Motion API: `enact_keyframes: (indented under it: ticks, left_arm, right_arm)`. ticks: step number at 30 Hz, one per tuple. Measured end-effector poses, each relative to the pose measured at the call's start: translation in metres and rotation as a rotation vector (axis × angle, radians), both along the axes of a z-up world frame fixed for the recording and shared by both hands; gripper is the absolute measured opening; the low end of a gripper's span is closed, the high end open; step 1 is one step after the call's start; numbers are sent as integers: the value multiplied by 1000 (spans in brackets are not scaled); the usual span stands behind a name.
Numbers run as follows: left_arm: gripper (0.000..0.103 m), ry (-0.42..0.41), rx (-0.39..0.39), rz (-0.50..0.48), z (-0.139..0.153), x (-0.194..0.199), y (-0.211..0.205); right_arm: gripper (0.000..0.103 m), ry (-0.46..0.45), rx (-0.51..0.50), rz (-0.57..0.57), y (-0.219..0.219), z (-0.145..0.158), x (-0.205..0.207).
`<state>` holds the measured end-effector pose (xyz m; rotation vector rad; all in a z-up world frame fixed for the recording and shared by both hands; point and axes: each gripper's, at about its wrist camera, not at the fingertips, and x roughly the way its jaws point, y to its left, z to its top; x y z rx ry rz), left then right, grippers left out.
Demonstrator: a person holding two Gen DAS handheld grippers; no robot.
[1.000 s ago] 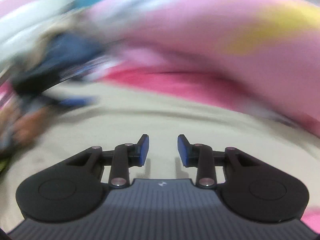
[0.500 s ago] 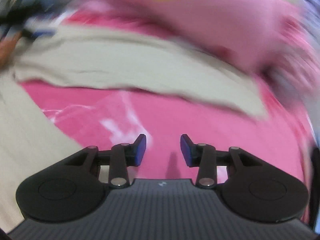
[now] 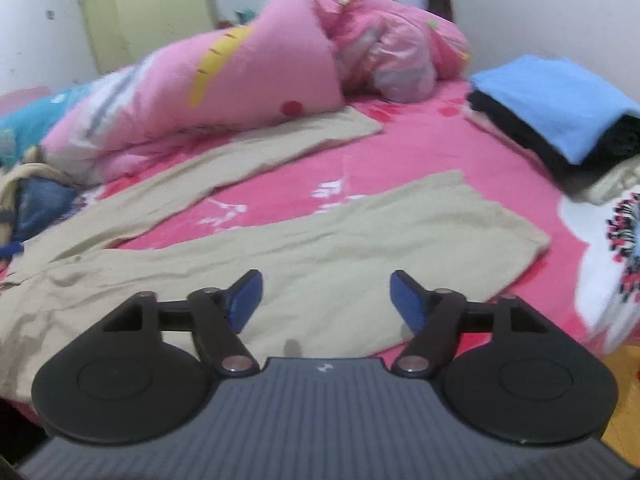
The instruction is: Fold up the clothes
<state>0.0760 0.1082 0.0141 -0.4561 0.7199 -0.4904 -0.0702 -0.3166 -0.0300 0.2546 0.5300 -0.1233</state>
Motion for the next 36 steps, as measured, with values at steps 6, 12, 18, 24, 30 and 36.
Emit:
enact_keyframes:
  ticks: [6, 12, 18, 24, 30, 36]
  left_arm:
    - [87, 36, 76, 106, -17, -94, 12]
    - [87, 40, 152, 120, -21, -126, 3]
    - [87, 25, 213, 86, -19, -134, -22]
    - [88, -23, 230, 36, -17, -127, -38]
    - [88, -104, 275, 30, -12, -78, -52]
    - [81, -177, 421, 39, -19, -8, -78]
  right_arm:
    - [86, -30, -15, 90, 25, -7, 3]
    - [94, -89, 13, 113, 36, -3, -12]
    - [97, -125, 42, 79, 23, -3, -43]
    - [97, -128, 183, 40, 0, -6, -54]
    - [97, -141, 134, 79, 1, 12, -30]
    - [96, -157, 185, 136, -2, 37, 42]
